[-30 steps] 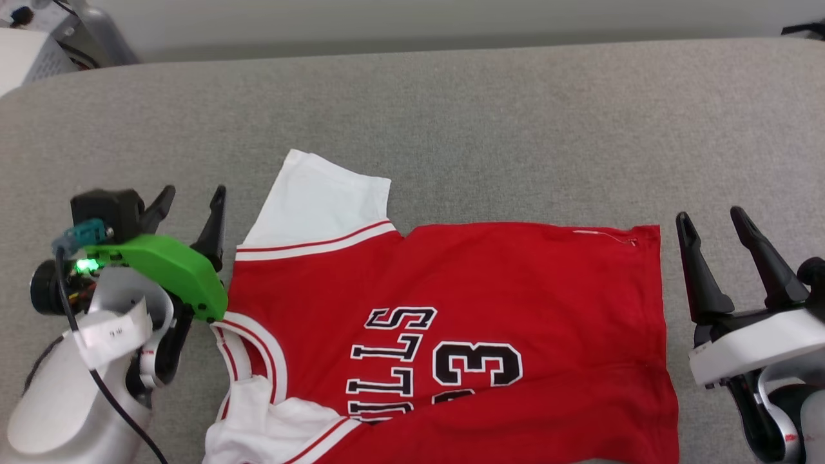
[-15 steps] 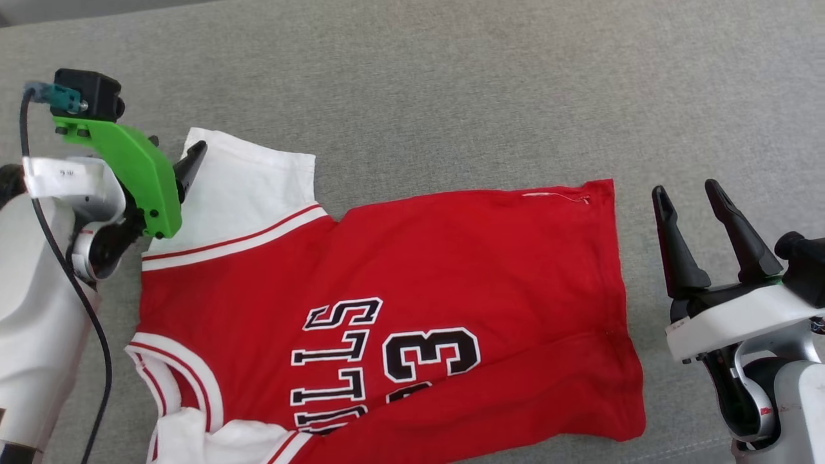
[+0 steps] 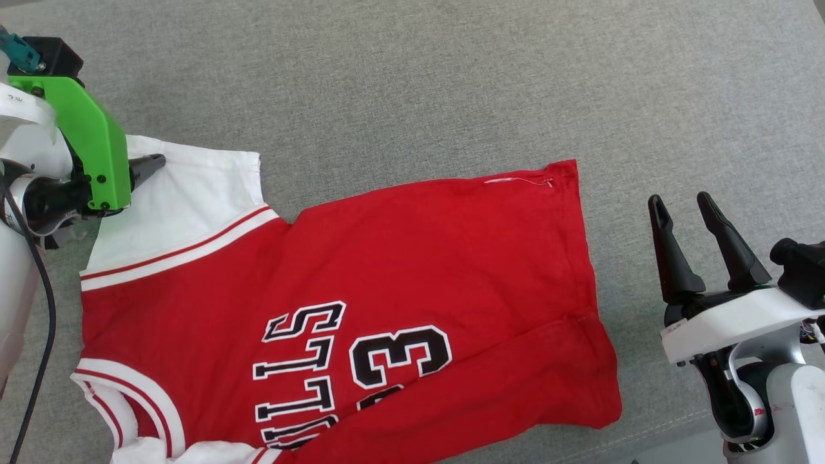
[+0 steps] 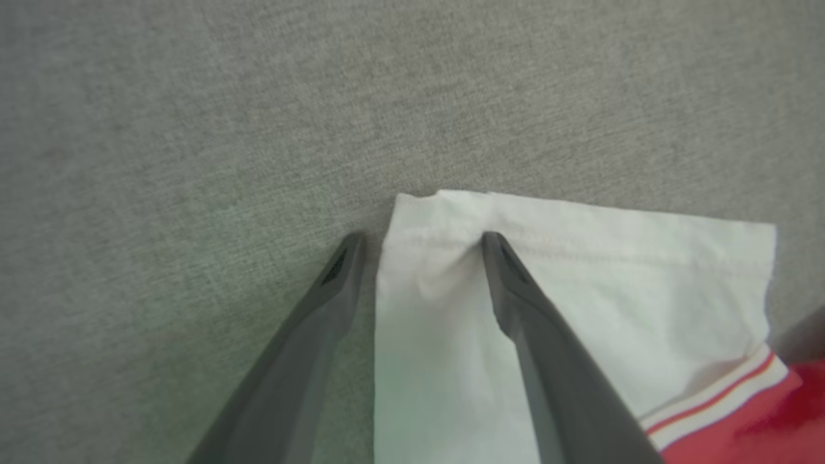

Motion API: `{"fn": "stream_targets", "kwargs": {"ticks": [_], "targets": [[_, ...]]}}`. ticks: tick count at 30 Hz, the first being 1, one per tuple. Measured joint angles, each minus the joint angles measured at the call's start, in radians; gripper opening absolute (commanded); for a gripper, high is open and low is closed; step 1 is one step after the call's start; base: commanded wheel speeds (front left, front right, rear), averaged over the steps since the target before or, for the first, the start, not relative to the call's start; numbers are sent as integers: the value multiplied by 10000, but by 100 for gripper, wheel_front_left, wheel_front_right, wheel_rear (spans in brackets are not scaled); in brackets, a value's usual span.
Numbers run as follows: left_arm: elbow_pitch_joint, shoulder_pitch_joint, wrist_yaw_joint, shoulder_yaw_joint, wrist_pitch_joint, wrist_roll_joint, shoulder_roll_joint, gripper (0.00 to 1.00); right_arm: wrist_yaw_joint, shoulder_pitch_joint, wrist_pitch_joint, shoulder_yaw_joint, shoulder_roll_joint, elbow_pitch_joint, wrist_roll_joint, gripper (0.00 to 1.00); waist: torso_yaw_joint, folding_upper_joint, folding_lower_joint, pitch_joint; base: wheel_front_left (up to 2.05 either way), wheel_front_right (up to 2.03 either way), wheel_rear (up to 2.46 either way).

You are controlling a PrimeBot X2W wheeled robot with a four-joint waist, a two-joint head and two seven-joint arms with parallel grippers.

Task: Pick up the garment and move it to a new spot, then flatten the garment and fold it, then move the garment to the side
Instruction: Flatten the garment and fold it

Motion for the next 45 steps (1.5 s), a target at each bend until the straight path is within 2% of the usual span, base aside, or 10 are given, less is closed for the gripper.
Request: {"fn": "stream_targets", "kwargs": {"ticks": [1,5,11,19,24,36,37,38,39,45], "targets": [[12,-7,2,2,44,-23,12,0,0,-2,-21,13,-6,-4,63,100,-16,0,0,18,0,0,0],[48,-14,46,-25,132,-54,-36,0,0,-69,50,107,-4,171,374,100,-37,0,0,38,0,0,0],[27,17,88,-111,-393,-46,-255,0,0,-436,1051,127,-117,928,1091,100,167,0,0,-54,0,0,0],[-823,42,0,-416,-926,-102,-832,0,0,-2024,4111,470,-765,2023,1582,100,848,-1,1,-243,0,0,0],[-1753,35,-13,-642,-1455,59,-901,0,0,-2940,6130,612,-1273,2660,1584,100,1438,-1,1,-274,0,0,0],[-2982,300,-63,-963,-2140,38,-988,0,0,-3664,9118,445,-1453,3496,1235,100,2545,-1,0,-224,0,0,0],[-3012,382,-81,-974,-2173,0,-986,0,0,-3664,9308,370,-1429,3494,1237,66,2590,-1,0,-236,0,0,0],[-3033,451,-86,-980,-2197,-31,-978,0,0,-3663,9432,337,-1421,3473,1233,27,2611,-1,1,-259,0,0,0],[-3045,513,-86,-997,-2228,-48,-968,0,0,-3652,9543,307,-1415,3448,1233,0,2628,-1,1,-300,0,0,0],[-3089,855,-86,-876,-2679,-153,-859,0,0,-3381,9156,-385,-1085,3016,1354,0,2666,-1,0,-663,0,0,0]]}}
